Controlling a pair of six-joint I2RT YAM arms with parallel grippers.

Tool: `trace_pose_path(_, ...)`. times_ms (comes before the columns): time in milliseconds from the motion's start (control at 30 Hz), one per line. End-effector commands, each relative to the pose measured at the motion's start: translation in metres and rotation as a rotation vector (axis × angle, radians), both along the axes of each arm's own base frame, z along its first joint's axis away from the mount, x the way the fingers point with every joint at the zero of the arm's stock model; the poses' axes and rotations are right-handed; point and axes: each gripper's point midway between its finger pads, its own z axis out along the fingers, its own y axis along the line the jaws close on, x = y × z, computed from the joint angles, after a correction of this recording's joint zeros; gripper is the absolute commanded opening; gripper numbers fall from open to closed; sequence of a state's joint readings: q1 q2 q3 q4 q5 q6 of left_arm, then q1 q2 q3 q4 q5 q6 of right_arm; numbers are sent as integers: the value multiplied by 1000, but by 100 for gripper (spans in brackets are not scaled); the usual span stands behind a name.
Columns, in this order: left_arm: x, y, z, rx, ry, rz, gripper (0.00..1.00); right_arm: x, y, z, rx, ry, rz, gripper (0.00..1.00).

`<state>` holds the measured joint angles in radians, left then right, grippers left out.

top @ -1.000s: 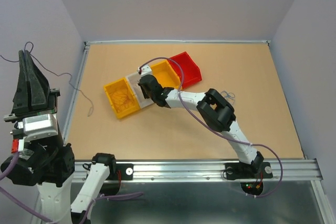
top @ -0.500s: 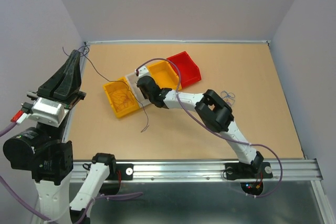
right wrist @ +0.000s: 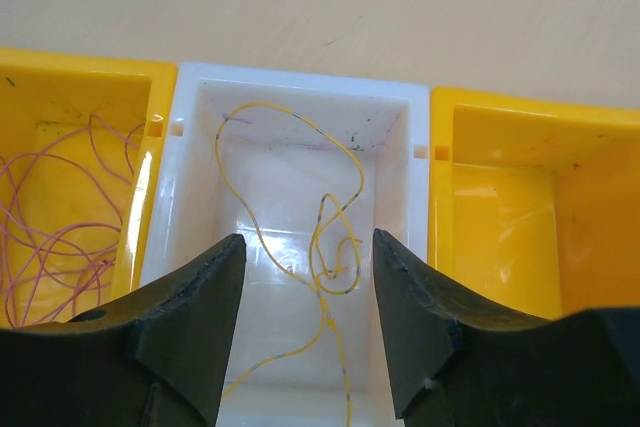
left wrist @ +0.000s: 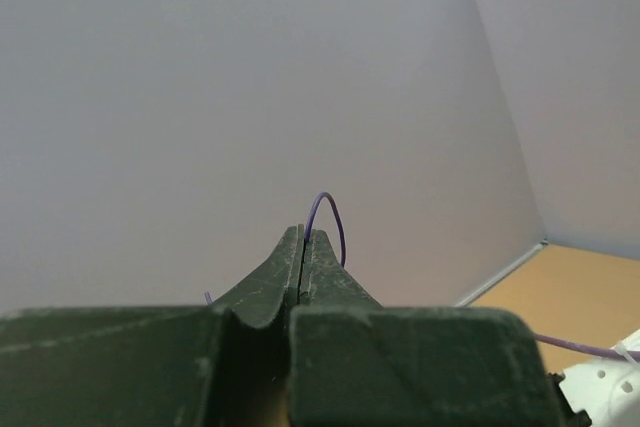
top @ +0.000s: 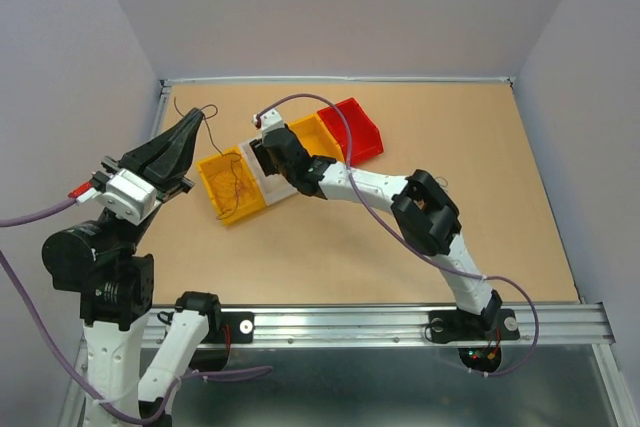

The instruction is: Untangle the cables

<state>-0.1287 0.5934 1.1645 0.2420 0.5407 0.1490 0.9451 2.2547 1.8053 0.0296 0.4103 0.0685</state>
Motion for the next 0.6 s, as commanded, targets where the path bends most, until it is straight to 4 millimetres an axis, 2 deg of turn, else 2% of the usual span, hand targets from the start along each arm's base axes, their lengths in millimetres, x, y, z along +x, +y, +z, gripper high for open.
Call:
trace_pose_path(0, -17, -10, 3, 9, -74, -79, 0, -1, 9, 80, 98, -111, 29, 60)
trace_pose_path(67, -19, -15, 0, 20, -83, -112, 0, -3, 1, 88, 98, -120, 21, 62)
trace_pose_path(100, -16, -18, -6, 15, -60, -135, 0, -8, -4, 107, 121, -133, 30, 63)
trace_pose_path(167, -19, -24, -9, 23, -55, -176, 0, -20, -17, 92, 91, -107, 59, 66)
trace_pose_path(200, -19, -30, -17, 37, -33, -219, 0, -32, -22, 127, 160, -151, 97, 72)
trace_pose_path(233, -20, -33, -20, 32, -16, -248, 0, -38, -28, 131, 178, -159, 107, 77)
trace_pose_path(267, -22, -36, -20, 34, -25, -271, 0, -49, -44, 104, 118, -145, 121, 82)
trace_pose_path(300, -20, -41, -29, 45, -1, -306, 0, -53, -50, 117, 159, -181, 119, 89)
trace_pose_path(333, -19, -43, -32, 46, 12, -325, 0, -58, -62, 115, 162, -188, 102, 92)
trace_pose_path(367, -16, -48, -40, 46, 38, -364, 0, -69, -84, 125, 190, -213, 79, 95)
trace_pose_path(433, -10, -54, -51, 54, 65, -401, 0, -80, -106, 129, 209, -225, 56, 96)
trace_pose_path(467, -9, -57, -56, 57, 77, -422, 0, -89, -120, 150, 250, -253, 51, 96)
trace_pose_path(500, -1, -61, -66, 77, 93, -440, 0, -97, -131, 136, 236, -241, 52, 97)
trace_pose_path(533, 2, -64, -70, 87, 98, -454, 0, -103, -138, 138, 247, -247, 53, 97)
trace_pose_path(567, 7, -66, -76, 105, 99, -456, 0, -110, -149, 152, 277, -271, 49, 97)
